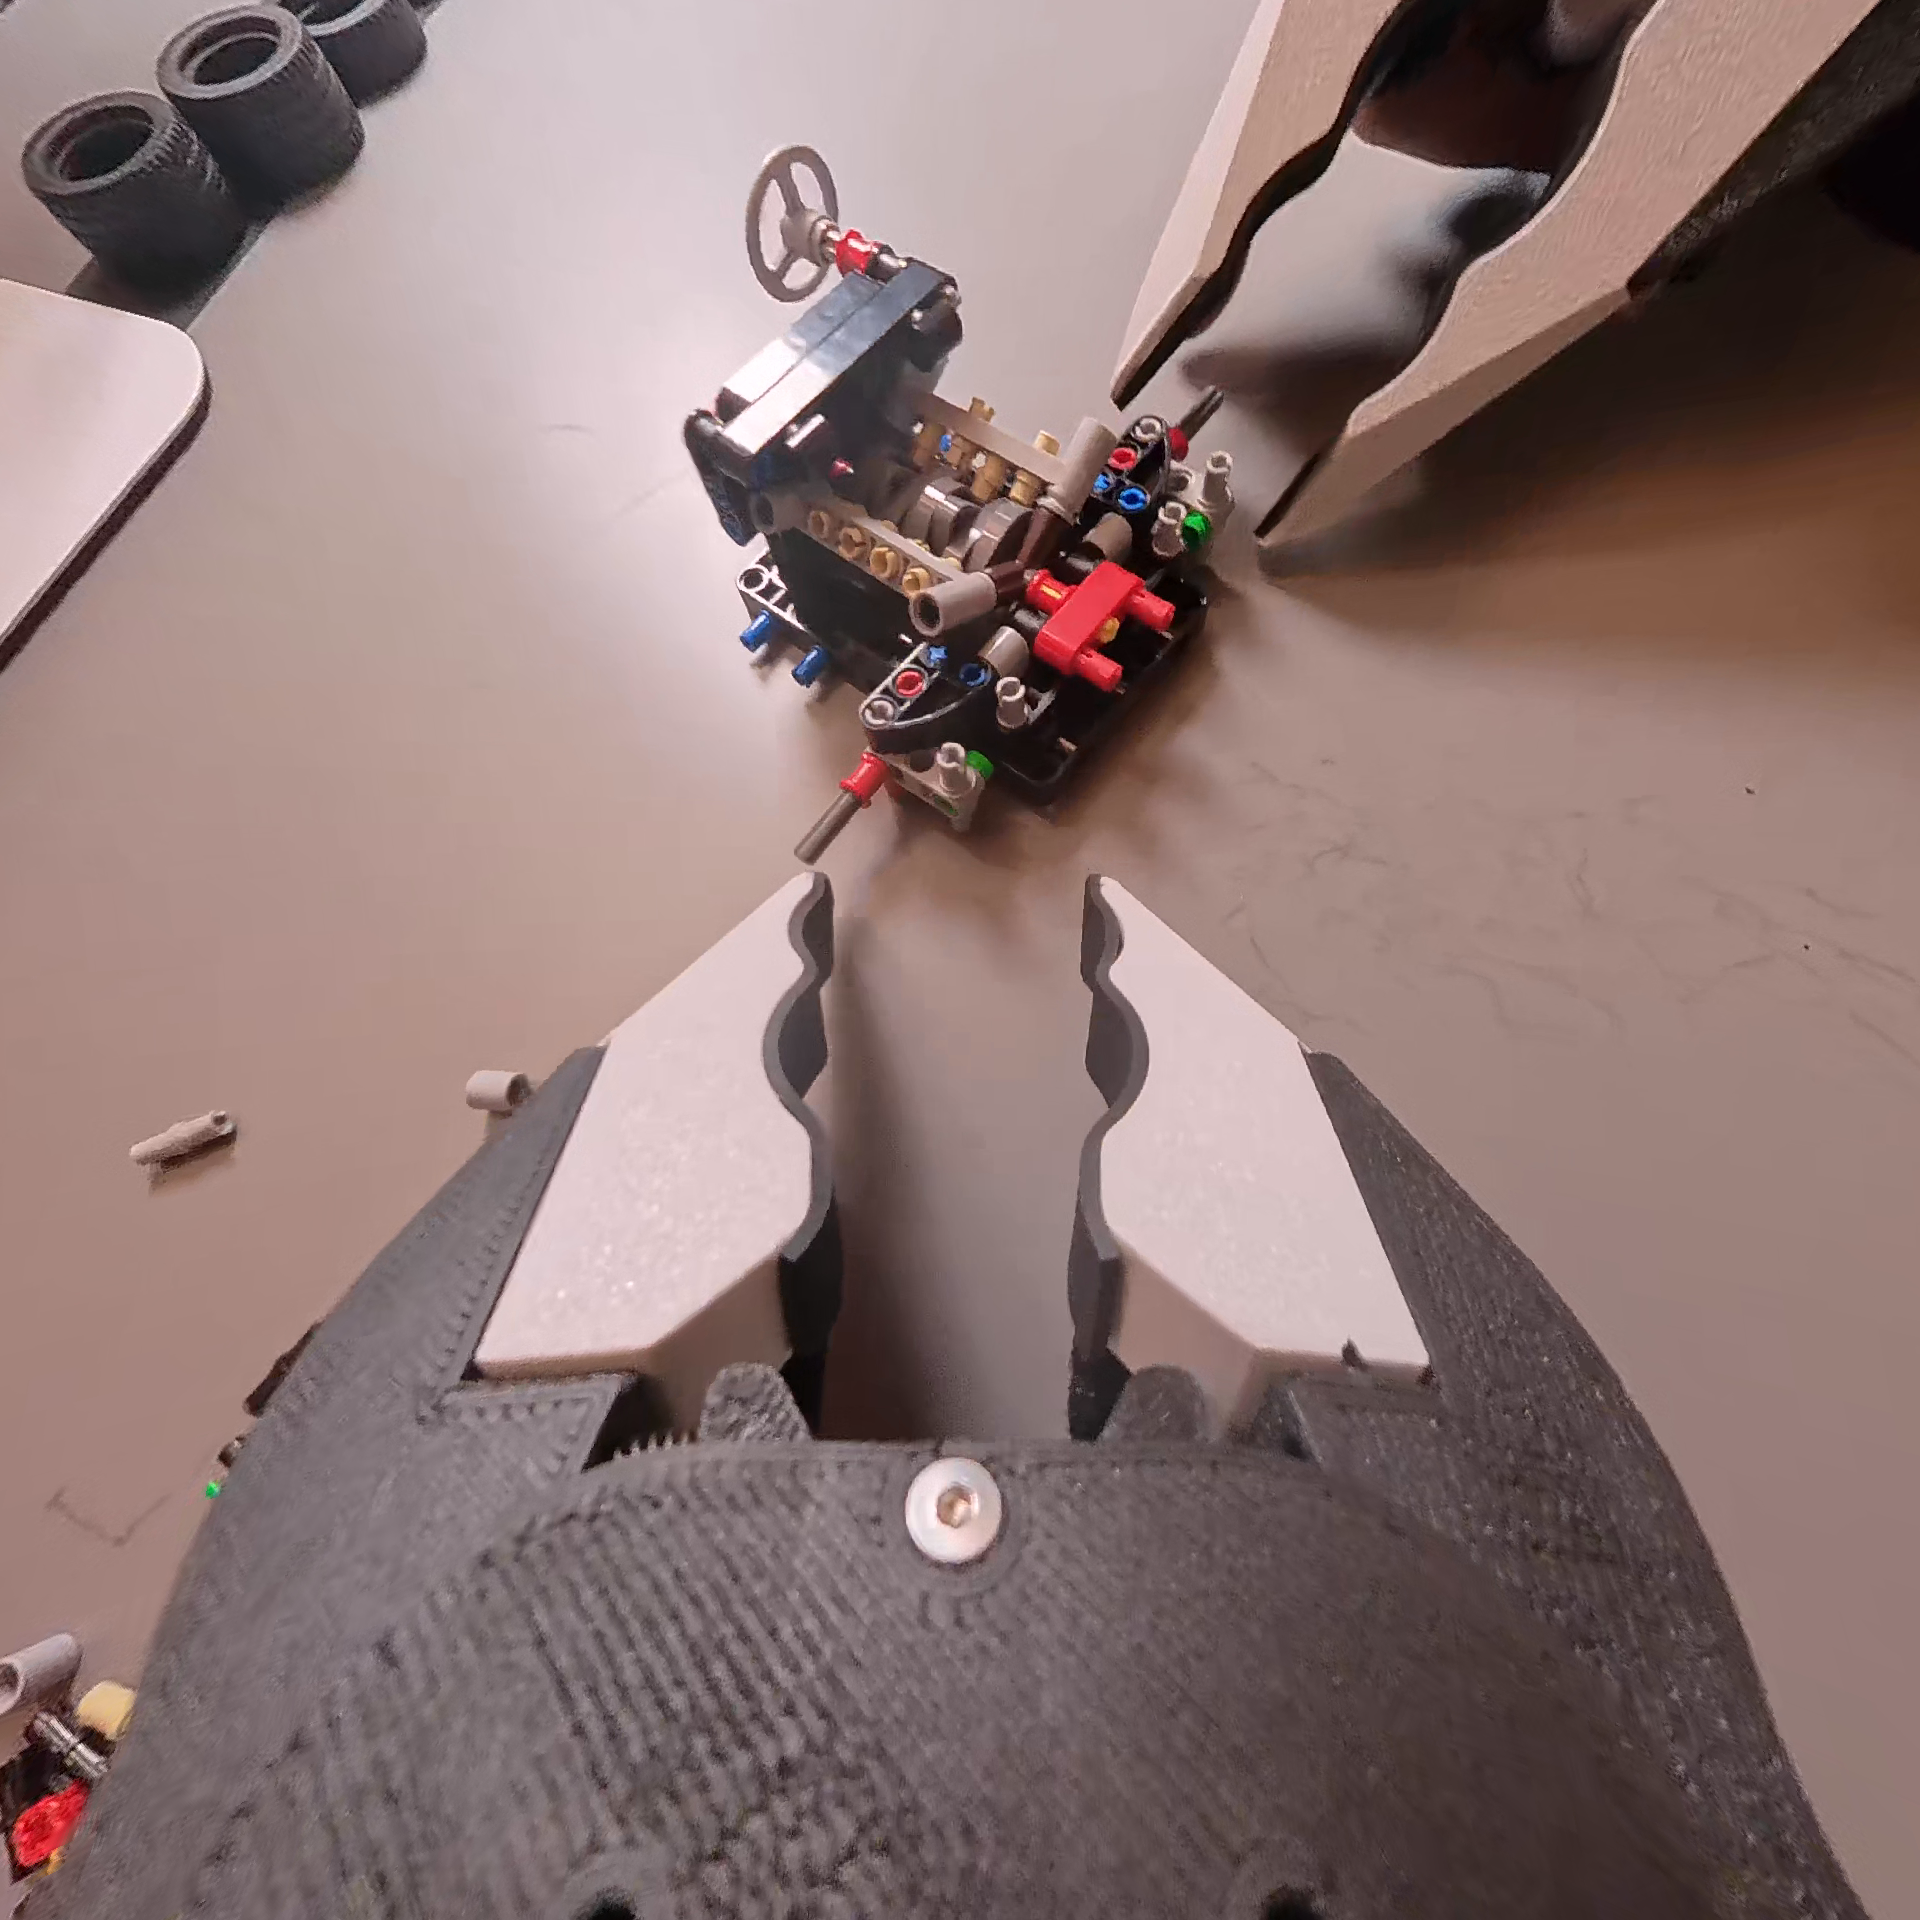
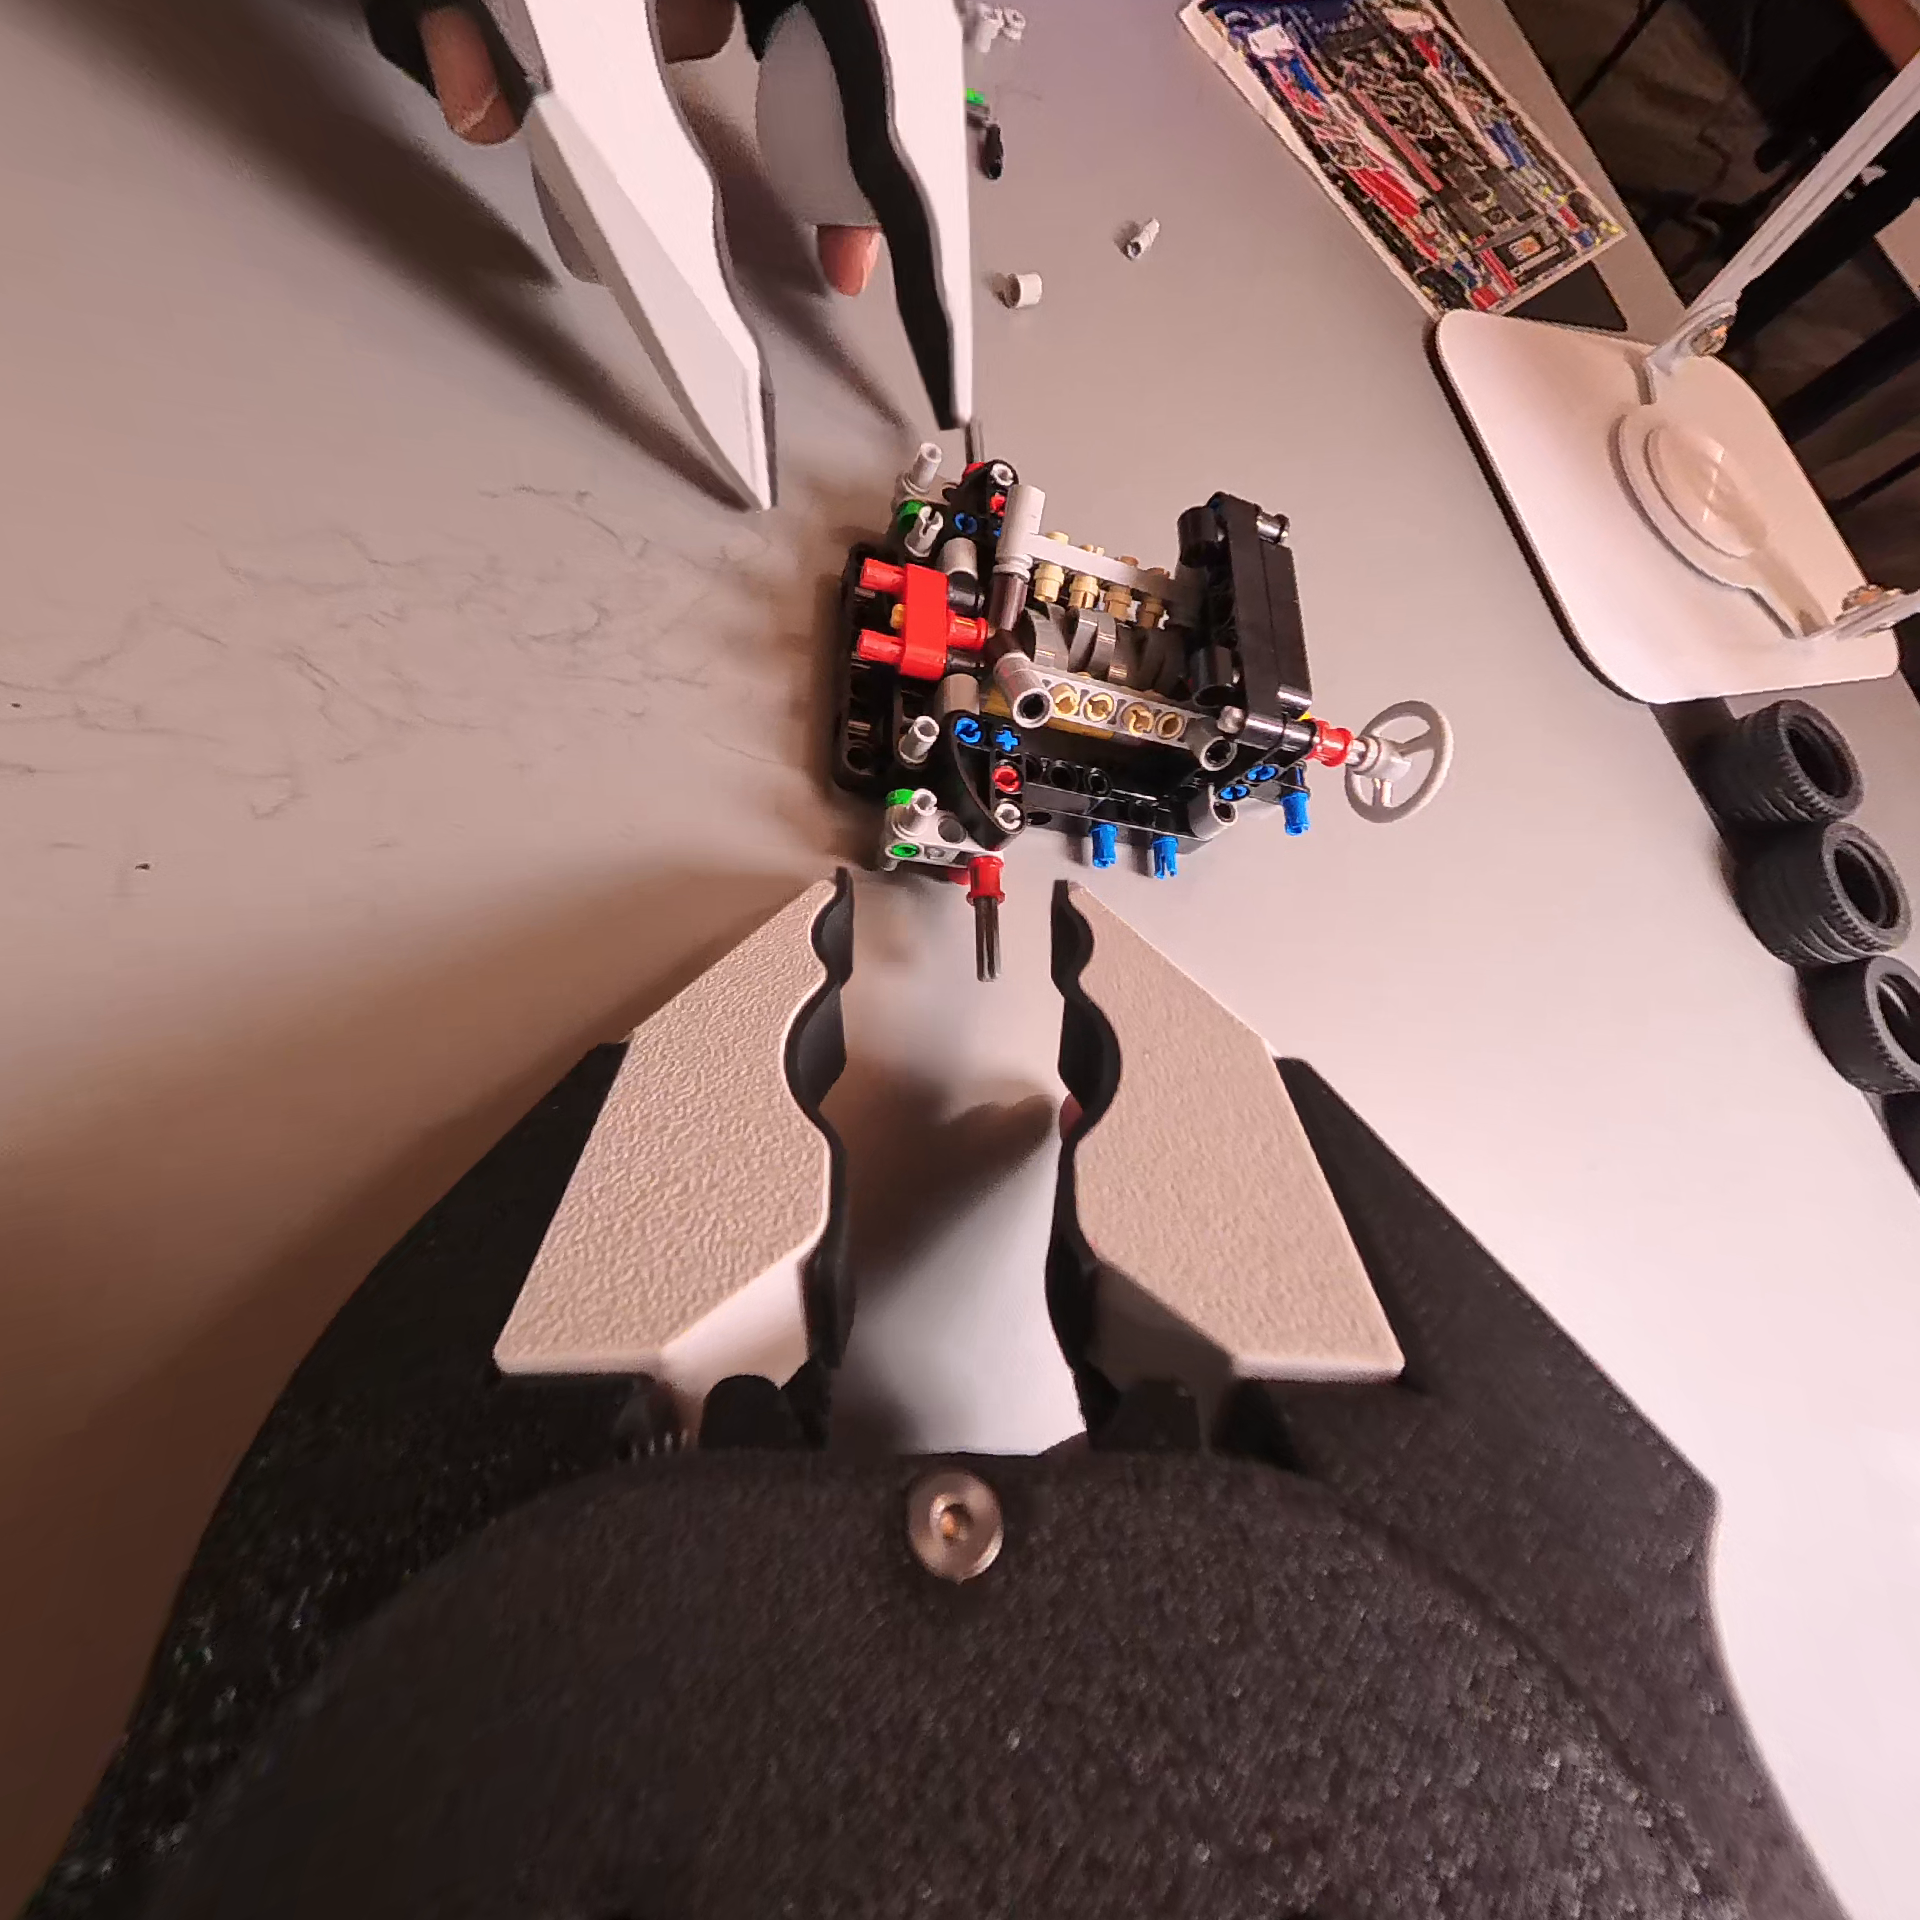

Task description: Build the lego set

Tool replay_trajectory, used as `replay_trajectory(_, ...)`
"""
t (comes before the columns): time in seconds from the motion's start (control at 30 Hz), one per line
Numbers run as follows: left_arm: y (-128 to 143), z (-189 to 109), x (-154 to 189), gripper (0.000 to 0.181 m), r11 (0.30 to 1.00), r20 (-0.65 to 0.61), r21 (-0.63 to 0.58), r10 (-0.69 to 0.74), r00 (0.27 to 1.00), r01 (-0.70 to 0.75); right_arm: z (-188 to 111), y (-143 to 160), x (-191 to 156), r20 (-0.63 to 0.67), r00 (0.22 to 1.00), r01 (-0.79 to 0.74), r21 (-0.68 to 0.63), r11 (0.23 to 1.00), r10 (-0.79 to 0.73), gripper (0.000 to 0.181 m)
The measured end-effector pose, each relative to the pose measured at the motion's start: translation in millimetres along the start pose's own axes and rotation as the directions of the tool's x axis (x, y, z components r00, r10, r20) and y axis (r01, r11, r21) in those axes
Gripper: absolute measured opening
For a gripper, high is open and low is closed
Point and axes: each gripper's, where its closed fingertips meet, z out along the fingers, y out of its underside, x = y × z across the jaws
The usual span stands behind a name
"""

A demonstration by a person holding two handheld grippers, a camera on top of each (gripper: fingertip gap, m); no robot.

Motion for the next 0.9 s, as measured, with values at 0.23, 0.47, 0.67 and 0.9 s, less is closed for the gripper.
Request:
replay_trajectory(0.23, 0.0, 2.6, 15.7, 0.027, 0.998, -0.056, -0.005, 0.055, 0.997, -0.055, -0.2, 2.5, 2.7, -0.011, 1.000, -0.014, -0.006, 1.000, 0.014, 0.030)
replay_trajectory(0.47, -2.0, 4.0, 22.3, 0.023, 0.998, -0.073, 0.004, 0.070, 0.995, -0.070, -0.4, 3.4, 2.7, -0.010, 1.000, -0.022, -0.006, 1.000, 0.022, 0.026)
replay_trajectory(0.67, -4.2, 6.0, 27.6, 0.021, 0.997, -0.086, 0.011, 0.079, 0.993, -0.078, 0.5, 2.5, 3.4, -0.014, 0.999, -0.031, 0.002, 1.000, 0.031, 0.021)
replay_trajectory(0.9, -4.7, 2.5, 23.4, 0.019, 0.997, -0.070, 0.008, 0.077, 0.995, -0.077, 0.9, 2.5, 4.9, -0.024, 0.999, -0.032, 0.006, 0.999, 0.033, 0.018)
